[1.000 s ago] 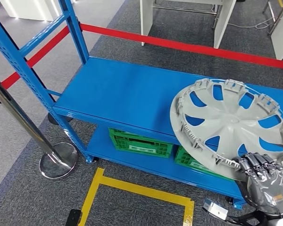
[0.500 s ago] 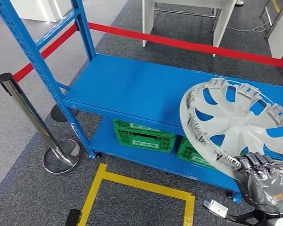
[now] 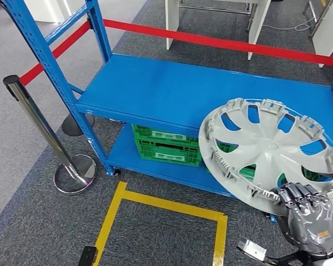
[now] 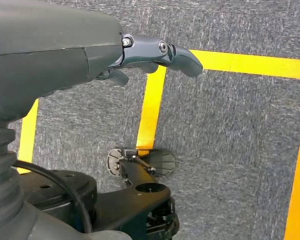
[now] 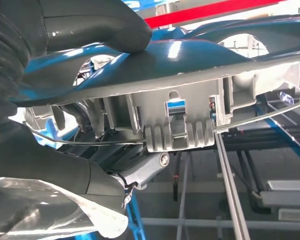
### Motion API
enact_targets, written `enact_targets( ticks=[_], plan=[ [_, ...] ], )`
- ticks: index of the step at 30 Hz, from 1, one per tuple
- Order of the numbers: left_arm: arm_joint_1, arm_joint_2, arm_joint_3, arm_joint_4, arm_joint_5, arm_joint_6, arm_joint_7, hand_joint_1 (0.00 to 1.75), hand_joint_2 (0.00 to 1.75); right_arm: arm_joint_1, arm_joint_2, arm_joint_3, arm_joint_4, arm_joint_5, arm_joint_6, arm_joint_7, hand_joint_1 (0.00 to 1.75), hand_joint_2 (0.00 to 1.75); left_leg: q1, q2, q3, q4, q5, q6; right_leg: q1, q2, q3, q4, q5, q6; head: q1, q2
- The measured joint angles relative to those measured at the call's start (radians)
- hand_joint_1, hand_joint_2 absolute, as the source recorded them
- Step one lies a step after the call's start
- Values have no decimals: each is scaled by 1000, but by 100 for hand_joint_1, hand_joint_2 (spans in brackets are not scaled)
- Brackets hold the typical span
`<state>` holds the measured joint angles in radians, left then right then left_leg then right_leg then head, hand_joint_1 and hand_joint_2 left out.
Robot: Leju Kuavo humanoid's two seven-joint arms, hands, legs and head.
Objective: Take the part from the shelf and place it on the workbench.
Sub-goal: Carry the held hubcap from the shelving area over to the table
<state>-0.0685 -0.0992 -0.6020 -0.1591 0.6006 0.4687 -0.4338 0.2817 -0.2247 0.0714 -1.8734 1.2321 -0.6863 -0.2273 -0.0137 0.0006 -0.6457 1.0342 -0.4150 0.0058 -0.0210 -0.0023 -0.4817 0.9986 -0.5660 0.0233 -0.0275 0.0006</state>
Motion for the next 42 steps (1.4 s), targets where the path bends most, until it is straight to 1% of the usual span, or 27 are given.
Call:
enact_targets(
  ticks=[2,4,5,6,7,9,11,13,15,16,18,20,21,22,23,25,27,28,30,31,32,34,36,37,38,40,42],
  plan=[
    [1,1,-1,0,-1,0,0,0,175,0,0,0,1,-1,0,1,175,175,4,-2,-16,58,-70,-13,-3,-4,-15,0,18,-14,-4,0],
    [1,0,-1,0,-2,0,1,0,175,1,0,0,1,-5,0,3,175,175,8,-2,-37,175,-166,-22,0,-6,-35,4,38,-22,-7,0],
    [0,0,-1,0,-3,0,1,0,175,1,0,0,1,-8,0,5,175,175,10,-2,-42,229,-190,-24,1,-7,-46,7,47,-23,-7,0],
    [0,0,-1,0,-3,0,2,0,175,1,0,0,1,-10,0,7,175,175,11,-2,-38,261,-194,-24,2,-8,-61,11,55,-23,-7,0],
    [0,0,-2,0,-3,-1,2,0,175,2,0,1,1,-11,0,9,175,175,11,-2,-18,257,-177,-22,4,-8,-77,16,63,-23,-8,0],
    [-1,0,-2,0,-3,-1,3,0,175,2,0,1,1,-13,0,11,175,175,8,-3,66,150,-130,-7,7,-7,-101,22,78,-22,-8,0],
    [-3,2,-2,0,-3,-1,3,0,175,3,0,1,1,-14,0,12,175,175,3,-3,154,10,-120,13,10,-7,-115,23,94,-17,-7,0],
    [-5,3,-2,0,-4,-1,3,0,175,3,-1,1,1,-14,0,13,175,175,-4,-3,179,-49,-127,21,6,-8,-124,20,111,-5,-7,0],
    [-5,1,-2,0,-4,-1,3,0,175,4,-1,1,1,-10,0,14,175,175,-6,-2,169,-64,-109,27,3,-8,-132,16,118,7,-7,0],
    [-5,1,-2,0,-4,0,6,0,175,6,-2,1,1,-4,0,16,175,175,-3,0,163,-72,-98,32,2,-6,-140,27,102,12,-6,0],
    [-5,0,-2,0,-4,0,14,0,175,8,-4,1,1,14,0,25,175,175,1,0,146,-81,-76,39,2,-1,-170,102,24,17,-3,0],
    [-5,0,-3,0,-5,0,21,0,175,9,-7,1,2,31,0,34,175,175,1,-5,121,-79,-58,39,1,0,-203,225,-51,21,-2,0],
    [-5,-1,-4,0,-6,0,22,0,175,10,-9,1,2,37,0,37,175,175,2,-8,108,-77,-49,38,1,0,-208,270,-57,24,-2,0],
    [-4,-1,-6,0,-7,0,22,0,175,11,-9,1,3,40,0,39,175,175,3,-12,95,-74,-41,35,0,0,-198,283,-40,26,-1,0],
    [-4,-2,-8,0,-7,0,23,0,175,11,-10,1,4,42,0,39,175,175,5,-19,83,-68,-35,31,-1,3,-170,260,-10,28,-2,0],
    [-5,-2,-9,0,-7,0,25,0,175,12,-12,2,5,46,0,39,175,175,7,-35,59,-50,-26,21,-7,30,-72,136,28,33,-1,0],
    [-8,-2,-10,0,-9,0,29,0,175,13,-14,2,7,49,0,42,175,175,5,-53,34,-25,-19,11,-13,64,-5,32,11,32,0,0],
    [-8,-1,-11,0,-10,0,31,0,175,14,-15,3,8,51,0,45,175,175,3,-63,22,-15,-14,6,-12,70,5,15,-3,28,-1,0],
    [-5,0,-12,0,-11,1,33,0,175,16,-15,4,10,58,0,54,175,175,3,-77,6,-4,-7,-3,-13,50,-3,15,-8,16,-2,0],
    [-3,0,-13,0,-11,1,34,0,175,18,-16,4,11,62,0,59,175,175,3,-71,-3,9,-17,-7,-13,38,-6,17,-5,9,-4,0],
    [-2,1,-14,0,-12,2,34,0,175,19,-16,4,11,65,0,64,175,175,4,-57,-16,39,-39,-13,-13,25,-9,17,-1,2,-7,0],
    [-2,0,-17,0,-13,2,34,0,175,22,-18,5,12,69,0,70,175,175,7,-23,-61,156,-109,-23,-9,0,-15,17,4,-7,-12,0],
    [-2,0,-18,0,-13,2,34,0,175,24,-19,6,13,73,0,74,175,175,10,-11,-95,267,-155,-25,-4,-26,-19,17,6,-10,-13,0],
    [-1,0,-18,0,-14,2,35,0,175,24,-20,6,14,74,0,75,175,175,11,-9,-91,278,-151,-23,-1,-38,-20,18,6,-11,-13,0],
    [0,0,-18,0,-14,2,35,0,175,24,-20,7,15,76,0,77,175,175,9,-7,-69,251,-131,-17,2,-50,-20,18,7,-12,-13,0],
    [0,0,-19,0,-16,2,36,0,175,24,-23,9,15,78,0,82,175,175,-1,18,8,123,-78,7,8,-72,-18,17,6,-12,-13,0],
    [-2,2,-19,0,-17,3,36,0,175,24,-27,11,16,82,0,93,175,175,-18,58,63,21,-60,32,11,-93,-19,17,7,-9,-12,0]
  ],
)
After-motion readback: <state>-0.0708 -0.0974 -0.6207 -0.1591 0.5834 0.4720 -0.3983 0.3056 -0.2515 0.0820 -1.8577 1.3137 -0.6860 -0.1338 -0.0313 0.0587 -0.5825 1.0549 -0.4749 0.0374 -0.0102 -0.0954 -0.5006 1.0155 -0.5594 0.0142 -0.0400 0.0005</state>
